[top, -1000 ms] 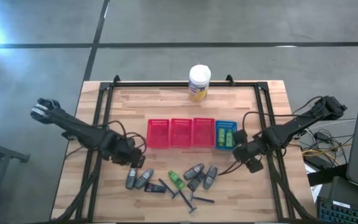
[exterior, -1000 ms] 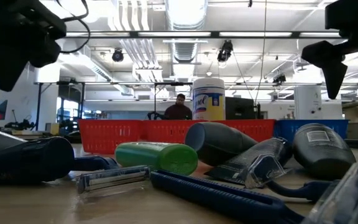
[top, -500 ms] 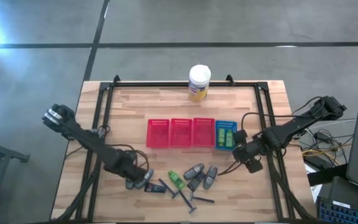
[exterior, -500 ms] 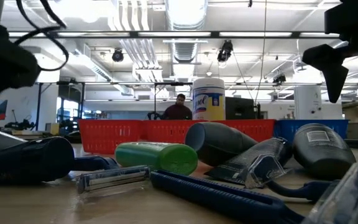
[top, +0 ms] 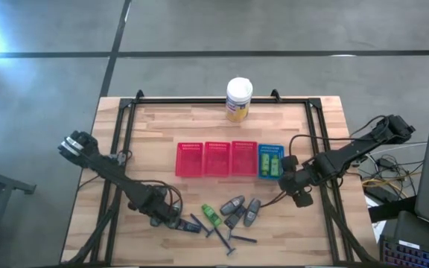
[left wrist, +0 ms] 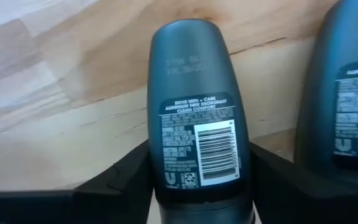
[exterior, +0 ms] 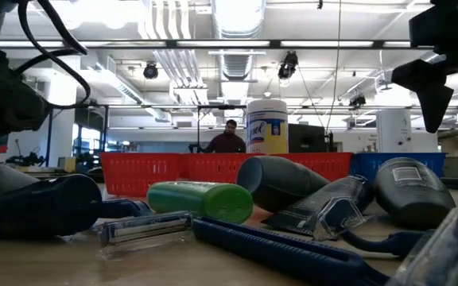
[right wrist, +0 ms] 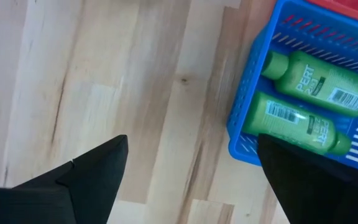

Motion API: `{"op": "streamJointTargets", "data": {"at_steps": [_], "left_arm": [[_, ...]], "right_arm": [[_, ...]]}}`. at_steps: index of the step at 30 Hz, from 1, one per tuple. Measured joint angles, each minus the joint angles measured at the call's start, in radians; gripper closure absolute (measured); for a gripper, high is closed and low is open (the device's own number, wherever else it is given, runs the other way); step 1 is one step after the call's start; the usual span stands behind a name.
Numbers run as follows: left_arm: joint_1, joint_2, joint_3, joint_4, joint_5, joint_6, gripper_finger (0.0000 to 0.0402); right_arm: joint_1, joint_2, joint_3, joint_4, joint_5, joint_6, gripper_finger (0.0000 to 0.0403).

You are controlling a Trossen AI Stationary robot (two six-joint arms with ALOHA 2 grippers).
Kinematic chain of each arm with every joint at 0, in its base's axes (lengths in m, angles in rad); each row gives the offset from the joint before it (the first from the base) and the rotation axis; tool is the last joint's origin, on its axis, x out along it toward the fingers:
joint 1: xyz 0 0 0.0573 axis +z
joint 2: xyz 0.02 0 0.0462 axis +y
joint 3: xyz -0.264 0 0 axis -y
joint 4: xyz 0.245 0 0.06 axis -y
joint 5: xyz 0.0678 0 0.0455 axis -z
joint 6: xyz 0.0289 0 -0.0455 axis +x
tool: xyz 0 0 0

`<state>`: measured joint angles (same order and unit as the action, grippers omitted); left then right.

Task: Pick & Place Travel size toiletries
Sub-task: Put the black deodorant into the left red bin

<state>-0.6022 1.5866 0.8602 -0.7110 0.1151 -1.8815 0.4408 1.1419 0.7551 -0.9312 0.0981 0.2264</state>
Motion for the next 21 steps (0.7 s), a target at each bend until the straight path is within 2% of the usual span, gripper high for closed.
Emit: {"op": "streamJointTargets", "data": {"at_steps": [5,7,10,11,13,15,21], "left_arm": [[0.007,-0.057,0.014,-0.037,-0.078,-0.009,0.0188],[0.013,-0.102,0.036,-0.055,-0.169,-0.036,0.0188],[0.045,-0.177,0.072,-0.083,-0.365,-0.082,0.0188],[0.064,-0.197,0.077,-0.086,-0.433,-0.082,0.0188],[0.128,-0.227,0.084,-0.087,-0.504,-0.037,0.0188],[0.228,-0.240,0.086,-0.075,-0.512,0.075,0.0188],[0.571,-0.231,0.085,0.004,-0.440,0.467,0.0188]], "right_arm": [[0.000,0.000,0.000,0.001,-0.001,-0.007,0.0070],[0.000,0.000,0.000,0.001,-0.001,-0.021,0.0075],[0.000,0.000,0.000,0.001,-0.001,-0.023,0.0081],[0.000,0.000,0.000,0.001,-0.001,-0.023,0.0083],[0.000,0.000,0.000,0.001,-0.001,-0.023,0.0086],[0.000,0.000,0.000,0.001,-0.001,-0.024,0.0089],[0.000,0.000,0.000,0.000,0.007,-0.028,0.0082]]}}
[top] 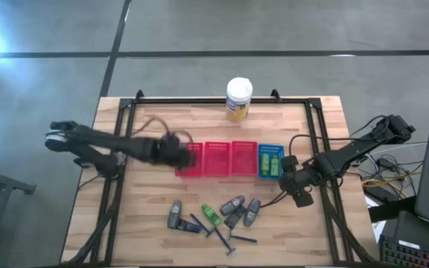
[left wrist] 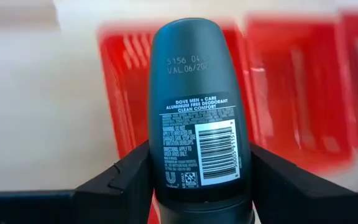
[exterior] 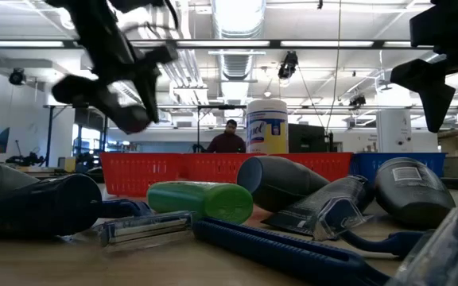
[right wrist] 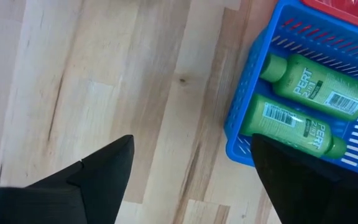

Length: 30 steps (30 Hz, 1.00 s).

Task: Pick & Place Travel size toiletries
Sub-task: Put the black deodorant into the left red bin

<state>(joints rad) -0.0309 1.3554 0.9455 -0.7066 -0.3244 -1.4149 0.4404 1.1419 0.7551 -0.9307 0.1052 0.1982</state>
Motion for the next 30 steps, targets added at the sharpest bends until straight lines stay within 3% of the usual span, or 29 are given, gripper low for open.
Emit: {"op": "streamJointTargets", "data": {"at_steps": [4,14,23,26,30], "left_arm": [[0.119,0.020,0.000,0.058,0.080,0.143,0.0188],[0.121,0.169,-0.001,0.094,0.130,0.158,0.0186],[0.096,0.160,0.024,0.105,0.155,0.158,0.0021],[0.049,0.102,0.051,0.072,0.163,0.158,0.0012],[-0.128,0.053,0.095,-0.049,0.209,0.102,0.0030]], "right_arm": [[0.000,0.000,0.000,0.000,0.001,0.004,0.0069],[0.000,0.000,0.000,0.002,0.003,0.009,0.0048],[0.000,0.000,0.000,0.001,0.003,0.008,0.0064],[0.000,0.000,0.000,0.001,0.003,0.008,0.0069],[0.000,0.000,0.000,0.000,0.003,0.008,0.0073]]}}
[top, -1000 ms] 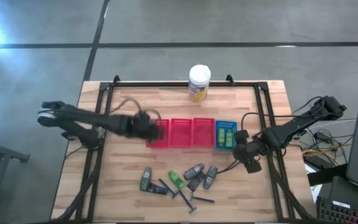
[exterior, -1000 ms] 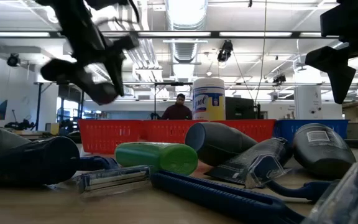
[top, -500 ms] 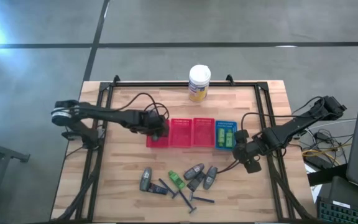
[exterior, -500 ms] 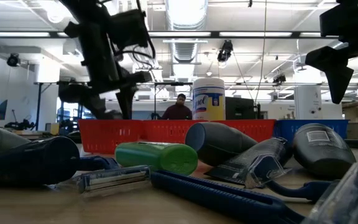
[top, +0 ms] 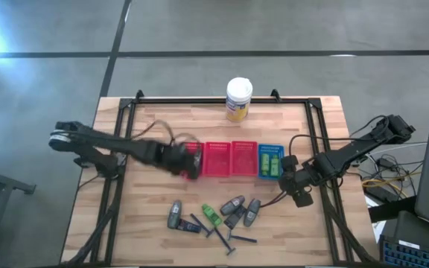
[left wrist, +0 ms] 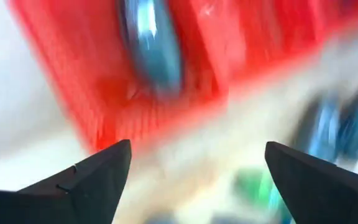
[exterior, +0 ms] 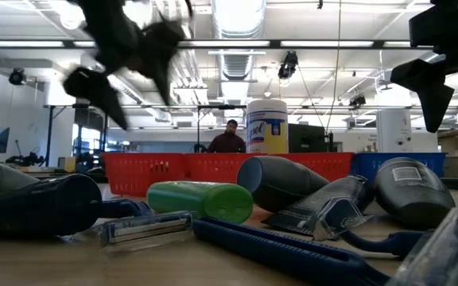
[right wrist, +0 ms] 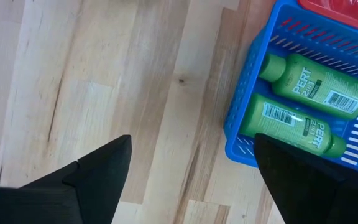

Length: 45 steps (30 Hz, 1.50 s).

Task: Pick & Place Travel size toiletries
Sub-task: Put the black deodorant into the left red bin

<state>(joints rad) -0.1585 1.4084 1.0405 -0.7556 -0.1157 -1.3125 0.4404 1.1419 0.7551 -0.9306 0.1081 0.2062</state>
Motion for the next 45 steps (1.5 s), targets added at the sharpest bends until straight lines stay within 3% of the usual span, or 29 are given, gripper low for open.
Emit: {"op": "streamJointTargets", "data": {"at_steps": [3,9,12,16,21,25,31,37,40,43,45], "left_arm": [[-0.145,0.015,0.008,-0.119,0.037,-0.145,0.0035],[-0.319,0.067,0.006,-0.064,0.076,-0.458,0.0033],[-0.351,0.127,0.013,-0.035,0.089,-0.501,0.0033],[-0.366,0.227,0.038,-0.012,0.183,-0.495,0.0035],[-0.374,0.340,0.081,-0.028,0.185,-0.448,0.0045],[-0.373,0.393,0.106,-0.025,0.185,-0.425,0.0085],[-0.365,0.400,0.106,-0.027,0.171,-0.407,0.0190],[-0.345,0.286,0.104,-0.142,0.068,-0.411,0.0190],[-0.308,0.173,0.107,-0.190,-0.046,-0.414,0.0190],[-0.229,0.077,0.106,-0.176,-0.204,-0.354,0.0190],[-0.143,0.047,0.103,-0.176,-0.249,-0.264,0.0190]], "right_arm": [[0.000,0.000,0.000,0.001,0.000,0.000,0.0073],[0.000,0.000,0.000,0.002,0.000,-0.003,0.0055],[0.000,0.000,0.000,0.003,0.000,-0.005,0.0047],[0.000,0.000,0.000,0.003,0.000,-0.008,0.0045],[0.000,0.000,0.000,0.003,0.000,-0.004,0.0056],[0.000,0.000,0.000,0.003,0.000,0.000,0.0068],[0.000,0.000,0.000,0.003,-0.001,0.001,0.0082],[0.000,0.000,0.000,0.003,-0.001,0.004,0.0089],[0.000,0.000,0.000,0.005,-0.001,0.004,0.0088],[0.000,0.000,0.000,0.007,-0.001,0.004,0.0081],[0.000,0.000,0.000,0.008,0.001,0.004,0.0074]]}}
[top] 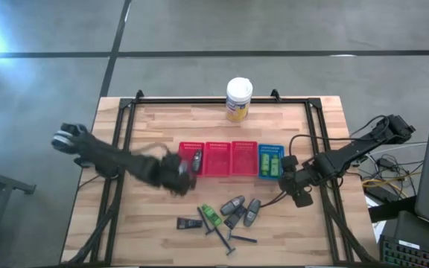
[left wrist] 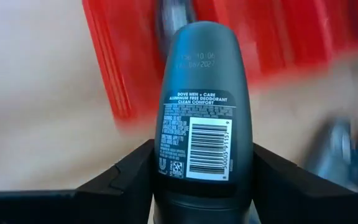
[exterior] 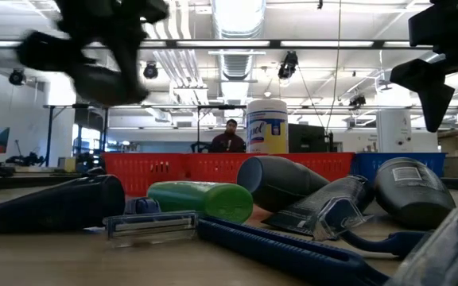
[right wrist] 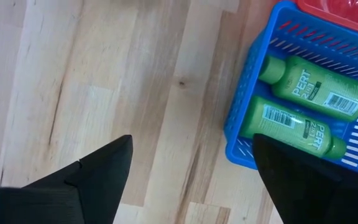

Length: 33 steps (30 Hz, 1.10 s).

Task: Pick & Place Travel size toiletries
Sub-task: Put the black deodorant into the left red bin

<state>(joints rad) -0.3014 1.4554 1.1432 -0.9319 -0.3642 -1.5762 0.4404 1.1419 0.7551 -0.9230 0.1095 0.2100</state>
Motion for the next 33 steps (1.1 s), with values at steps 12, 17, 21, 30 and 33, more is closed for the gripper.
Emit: {"op": "streamJointTargets", "data": {"at_steps": [12,17,21,30,33], "left_arm": [[0.347,0.143,-0.003,0.092,0.049,0.347,0.0178],[0.340,0.175,-0.003,0.090,0.107,0.329,0.0079],[0.289,0.133,0.008,0.110,0.095,0.305,0.0028],[0.063,0.060,0.068,0.203,0.045,0.465,0.0022],[-0.028,0.069,0.061,0.216,0.023,0.442,0.0024]], "right_arm": [[0.000,0.000,0.000,0.012,0.006,0.027,0.0046],[0.000,0.000,0.000,0.014,0.007,0.022,0.0049],[0.000,0.000,0.000,0.015,0.007,0.002,0.0056],[0.002,0.007,0.007,0.136,-0.062,-0.120,0.0067],[0.007,0.032,0.021,0.205,-0.065,-0.205,0.0069]]}}
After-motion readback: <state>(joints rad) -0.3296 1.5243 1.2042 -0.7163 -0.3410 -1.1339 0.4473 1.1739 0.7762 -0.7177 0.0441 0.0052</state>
